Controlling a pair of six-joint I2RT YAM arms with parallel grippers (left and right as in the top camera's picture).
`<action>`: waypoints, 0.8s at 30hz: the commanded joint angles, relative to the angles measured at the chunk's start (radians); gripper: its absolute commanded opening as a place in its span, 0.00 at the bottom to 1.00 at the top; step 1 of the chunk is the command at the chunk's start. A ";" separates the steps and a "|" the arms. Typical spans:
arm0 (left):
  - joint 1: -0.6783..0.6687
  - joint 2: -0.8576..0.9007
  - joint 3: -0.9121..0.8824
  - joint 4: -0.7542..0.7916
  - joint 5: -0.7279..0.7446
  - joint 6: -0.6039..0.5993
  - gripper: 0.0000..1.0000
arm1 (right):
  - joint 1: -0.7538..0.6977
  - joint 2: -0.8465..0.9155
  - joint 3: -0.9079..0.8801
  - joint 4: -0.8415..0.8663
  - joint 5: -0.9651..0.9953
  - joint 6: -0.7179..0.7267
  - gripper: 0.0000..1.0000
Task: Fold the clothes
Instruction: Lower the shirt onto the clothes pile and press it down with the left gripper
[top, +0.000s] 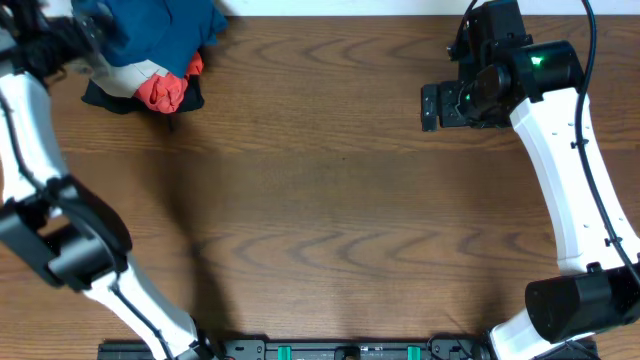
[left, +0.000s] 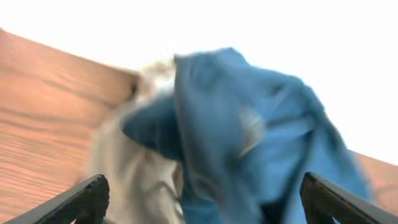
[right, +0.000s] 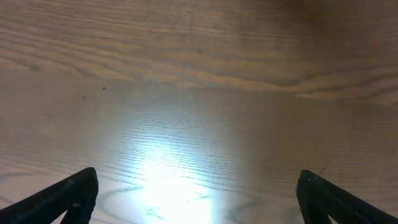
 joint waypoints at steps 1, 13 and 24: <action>0.005 -0.167 0.023 -0.014 -0.108 -0.013 0.98 | 0.007 0.001 0.001 -0.001 -0.004 0.010 0.99; -0.192 -0.244 0.023 0.278 -0.136 -0.013 0.79 | 0.008 0.001 0.001 0.049 -0.005 0.010 0.99; -0.287 0.065 0.023 0.593 -0.392 0.017 0.79 | 0.007 0.001 0.001 0.017 0.004 -0.028 0.99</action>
